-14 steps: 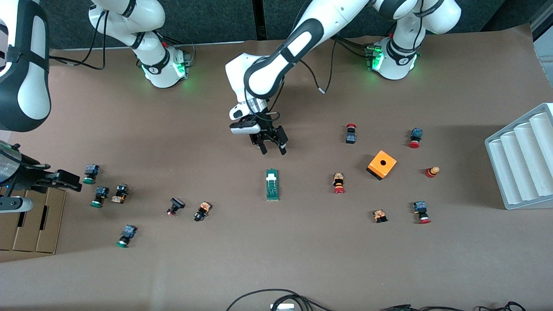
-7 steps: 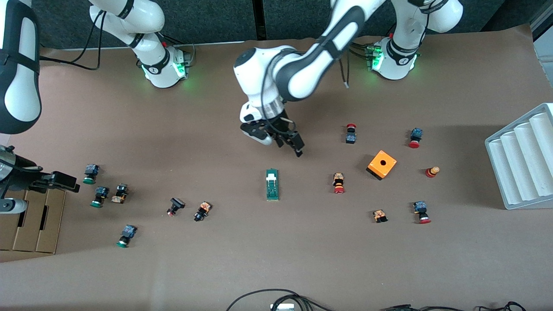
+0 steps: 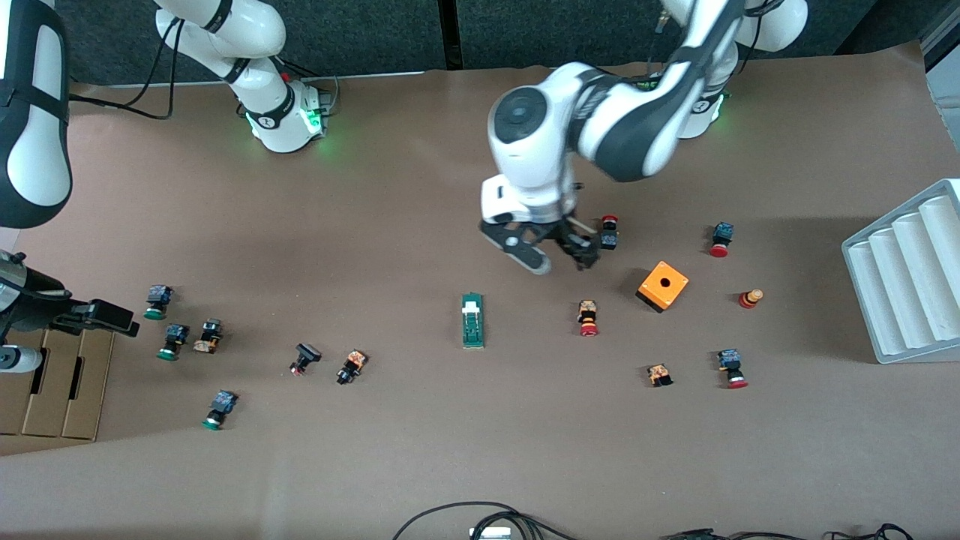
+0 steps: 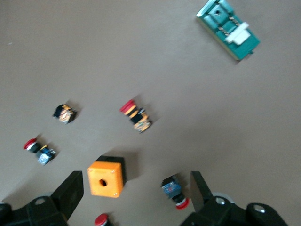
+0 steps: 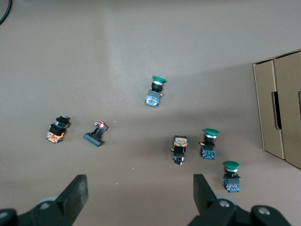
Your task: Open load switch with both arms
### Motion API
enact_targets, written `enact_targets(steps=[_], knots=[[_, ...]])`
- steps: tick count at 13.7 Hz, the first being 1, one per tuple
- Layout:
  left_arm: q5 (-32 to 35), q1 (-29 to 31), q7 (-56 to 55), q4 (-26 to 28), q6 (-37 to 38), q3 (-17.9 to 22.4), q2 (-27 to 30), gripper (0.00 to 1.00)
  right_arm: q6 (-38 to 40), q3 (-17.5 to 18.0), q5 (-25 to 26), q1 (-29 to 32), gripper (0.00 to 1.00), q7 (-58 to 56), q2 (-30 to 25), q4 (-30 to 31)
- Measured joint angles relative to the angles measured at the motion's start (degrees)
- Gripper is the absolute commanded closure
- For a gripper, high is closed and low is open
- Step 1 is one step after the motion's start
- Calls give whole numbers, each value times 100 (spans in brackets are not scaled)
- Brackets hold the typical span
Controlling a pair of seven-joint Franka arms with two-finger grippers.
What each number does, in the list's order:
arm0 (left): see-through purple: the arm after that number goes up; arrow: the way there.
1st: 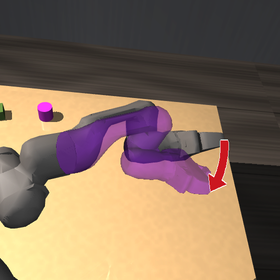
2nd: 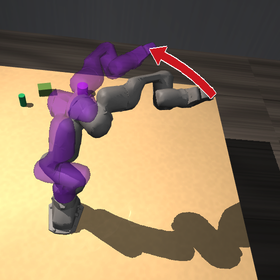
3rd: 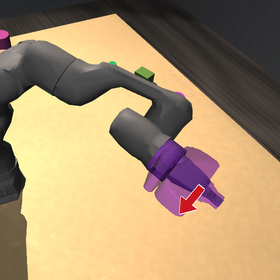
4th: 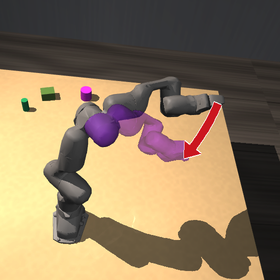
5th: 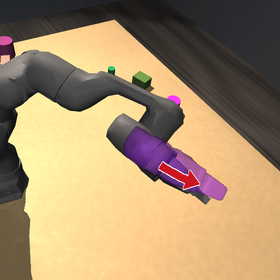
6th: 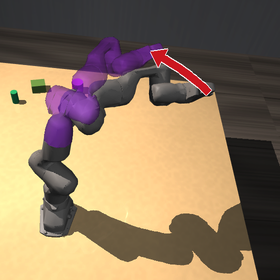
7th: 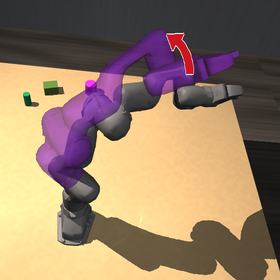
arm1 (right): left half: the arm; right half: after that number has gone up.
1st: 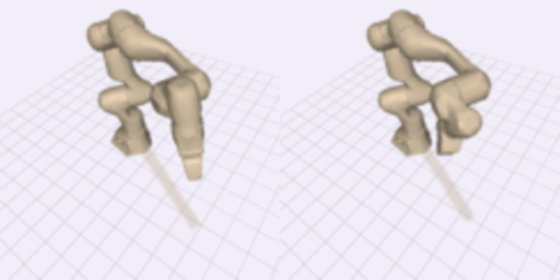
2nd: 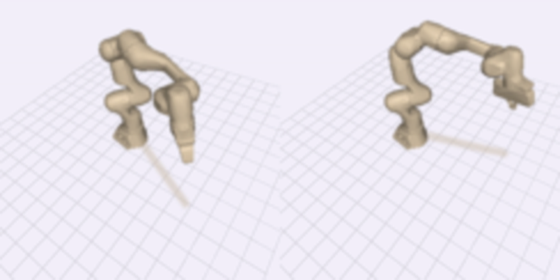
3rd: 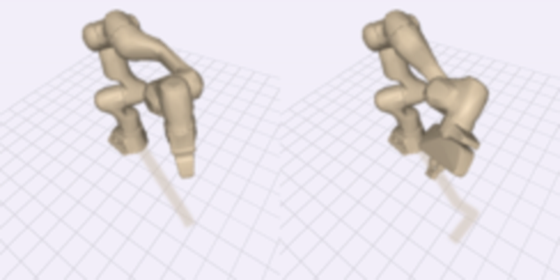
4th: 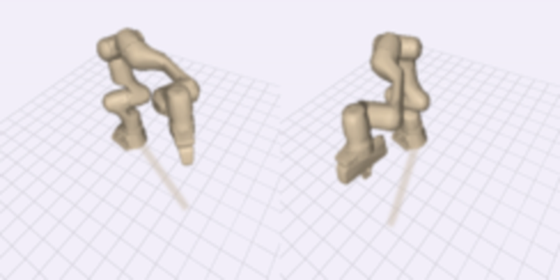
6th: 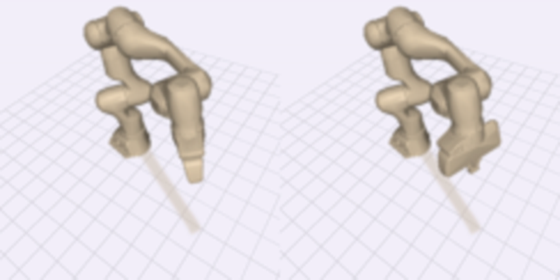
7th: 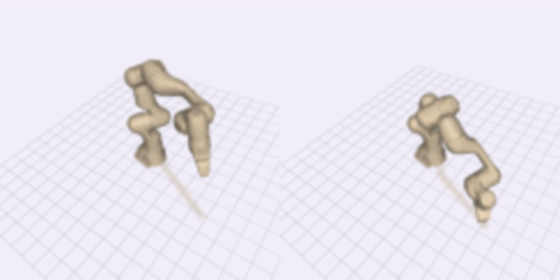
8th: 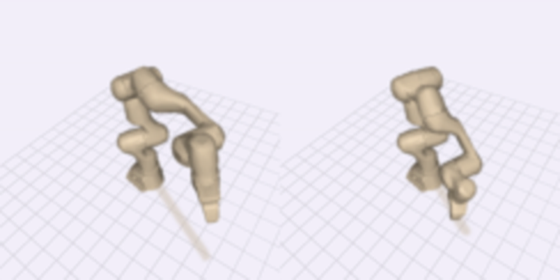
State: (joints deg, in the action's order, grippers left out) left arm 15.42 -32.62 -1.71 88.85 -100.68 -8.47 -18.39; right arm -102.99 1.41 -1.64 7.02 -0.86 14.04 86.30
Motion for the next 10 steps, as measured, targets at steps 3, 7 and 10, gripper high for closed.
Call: enact_targets(steps=[3,7,10], knots=[[-174,622,202,-11,253,9,408,0,0,8,0,-1,0,0,-67,-8],[-206,1682,243,-271,995,31,745,0,21,55,9,-112,0,0,-116,-9],[-579,2570,353,-424,1044,41,734,0,144,56,10,-136,0,2,-113,-4]])
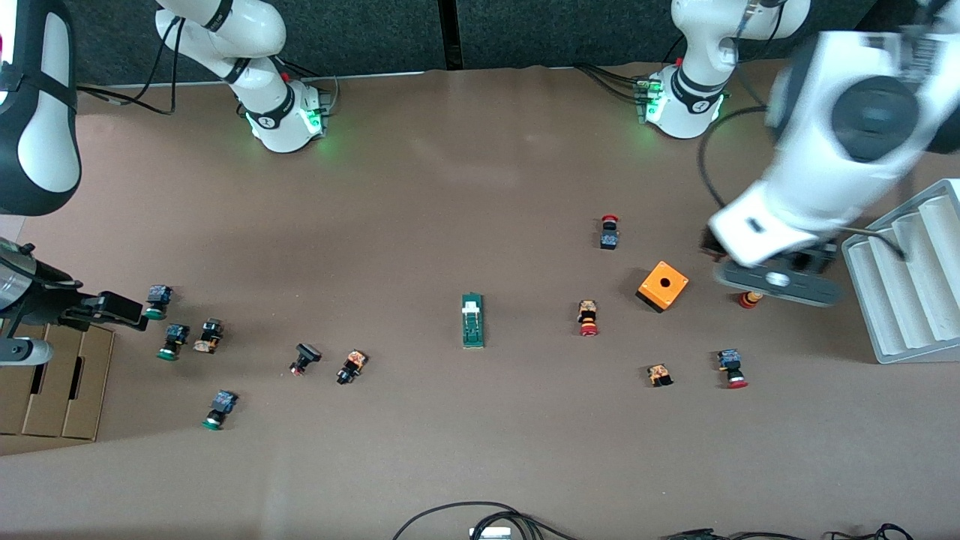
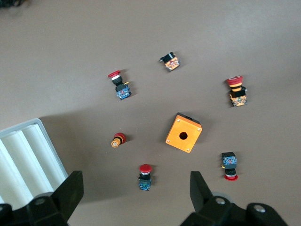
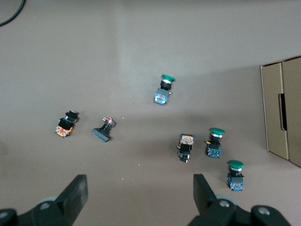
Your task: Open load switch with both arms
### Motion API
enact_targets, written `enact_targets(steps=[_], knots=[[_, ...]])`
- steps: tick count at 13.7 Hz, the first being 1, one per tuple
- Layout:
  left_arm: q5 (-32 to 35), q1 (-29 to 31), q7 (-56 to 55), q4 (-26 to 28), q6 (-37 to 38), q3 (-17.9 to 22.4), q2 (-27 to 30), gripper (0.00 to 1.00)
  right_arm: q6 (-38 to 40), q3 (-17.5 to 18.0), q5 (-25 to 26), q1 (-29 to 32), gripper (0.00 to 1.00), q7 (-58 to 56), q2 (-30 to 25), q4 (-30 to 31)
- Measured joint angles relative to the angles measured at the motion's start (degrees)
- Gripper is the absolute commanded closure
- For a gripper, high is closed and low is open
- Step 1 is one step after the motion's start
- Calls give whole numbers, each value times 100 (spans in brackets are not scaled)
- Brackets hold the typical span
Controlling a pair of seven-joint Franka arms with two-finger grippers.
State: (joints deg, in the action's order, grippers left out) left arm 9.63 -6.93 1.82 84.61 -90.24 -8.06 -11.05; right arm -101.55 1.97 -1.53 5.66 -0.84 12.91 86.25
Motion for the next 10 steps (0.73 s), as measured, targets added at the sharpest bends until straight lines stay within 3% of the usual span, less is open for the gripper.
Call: enact_targets(steps=[3,7,10], knots=[[-161,323,0,-12,-13,-2,-60,0,10,-1,2,0,0,0,0,1],[-312,428,-82,-61,-9,-3,-40,0,22,4,393,-56,0,-1,1,2],[-402,434,-300,71,-224,92,179,0,29,4,417,-138,0,0,2,6]])
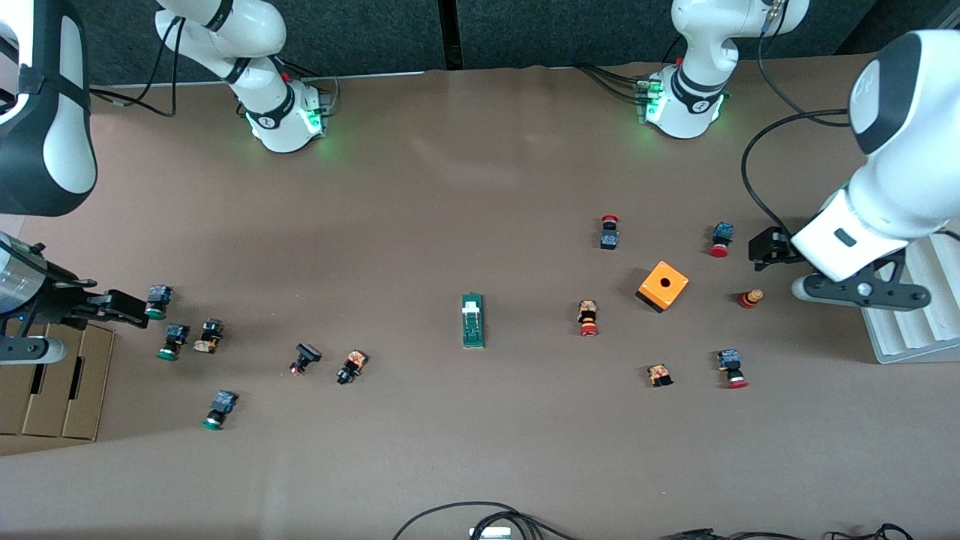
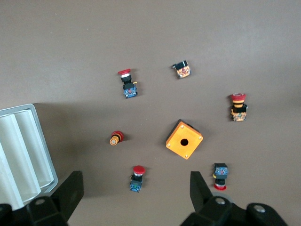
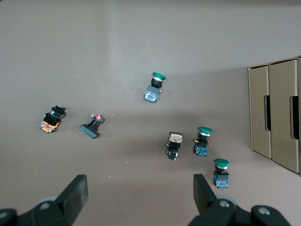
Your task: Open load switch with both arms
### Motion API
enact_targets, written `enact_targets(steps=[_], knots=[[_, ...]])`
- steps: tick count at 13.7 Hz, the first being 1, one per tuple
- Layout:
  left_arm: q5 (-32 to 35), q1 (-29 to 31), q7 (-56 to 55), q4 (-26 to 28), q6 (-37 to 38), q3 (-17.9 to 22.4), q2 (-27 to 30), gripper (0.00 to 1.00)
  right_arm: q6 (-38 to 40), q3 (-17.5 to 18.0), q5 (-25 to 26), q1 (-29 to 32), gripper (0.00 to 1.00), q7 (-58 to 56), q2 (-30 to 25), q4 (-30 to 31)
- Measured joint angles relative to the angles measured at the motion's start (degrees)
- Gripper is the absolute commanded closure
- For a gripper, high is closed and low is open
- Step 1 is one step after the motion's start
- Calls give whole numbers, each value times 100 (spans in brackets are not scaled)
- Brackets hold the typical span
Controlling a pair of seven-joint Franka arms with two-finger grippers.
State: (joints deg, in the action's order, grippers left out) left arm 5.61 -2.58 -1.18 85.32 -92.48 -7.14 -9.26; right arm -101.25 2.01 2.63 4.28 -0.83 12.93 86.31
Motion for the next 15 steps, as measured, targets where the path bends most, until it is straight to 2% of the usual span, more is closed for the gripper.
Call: enact_targets(steps=[2,4,15], knots=[[-52,14,-2,677,-647,262,405,0,10,-12,0,2,0,3,2,4],[-85,51,-1,1159,-889,391,696,0,12,-25,0,7,0,16,5,6],[-93,2,-501,1229,-894,324,773,0,16,-28,-29,11,0,49,10,18]])
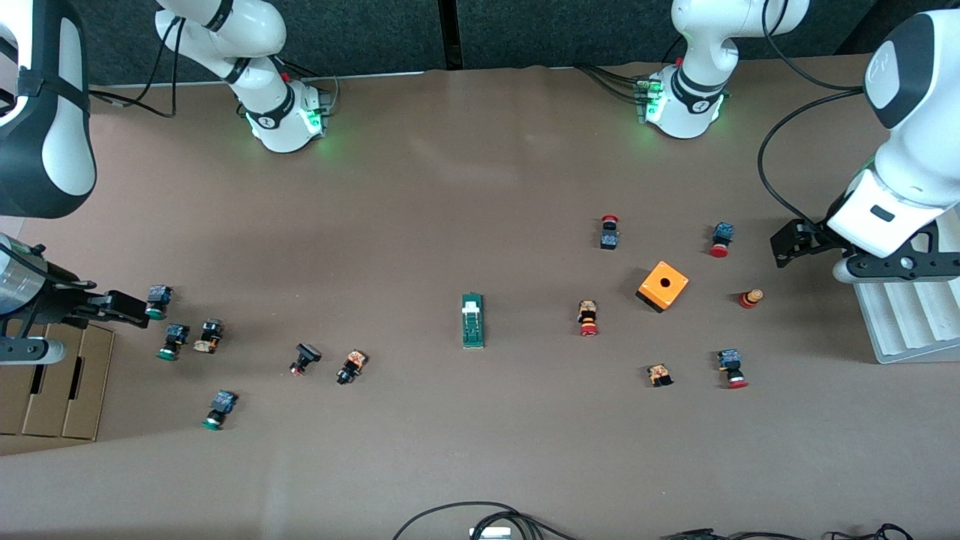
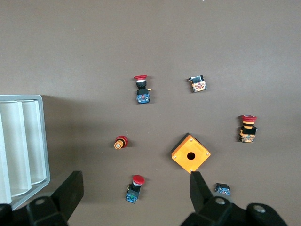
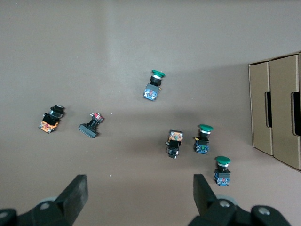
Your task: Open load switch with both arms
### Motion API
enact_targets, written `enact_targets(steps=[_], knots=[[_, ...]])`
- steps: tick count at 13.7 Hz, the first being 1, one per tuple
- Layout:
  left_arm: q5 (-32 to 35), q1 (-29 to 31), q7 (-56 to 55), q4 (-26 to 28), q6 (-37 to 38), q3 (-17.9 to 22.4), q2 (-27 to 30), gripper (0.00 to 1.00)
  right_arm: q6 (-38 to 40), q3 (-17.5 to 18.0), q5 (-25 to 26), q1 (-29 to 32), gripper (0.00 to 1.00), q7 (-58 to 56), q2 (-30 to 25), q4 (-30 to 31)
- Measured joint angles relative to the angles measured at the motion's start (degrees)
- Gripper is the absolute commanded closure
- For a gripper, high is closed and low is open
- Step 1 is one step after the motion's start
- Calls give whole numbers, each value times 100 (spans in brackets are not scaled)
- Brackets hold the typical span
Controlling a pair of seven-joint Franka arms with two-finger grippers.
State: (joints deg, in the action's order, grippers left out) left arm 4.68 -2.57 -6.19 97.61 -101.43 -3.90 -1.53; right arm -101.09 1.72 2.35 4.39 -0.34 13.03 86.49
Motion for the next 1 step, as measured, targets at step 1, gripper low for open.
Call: enact_targets(steps=[1], knots=[[0,-2,-45,-1,0,-28,0,0,1,0,0,0,0,0,0,0]])
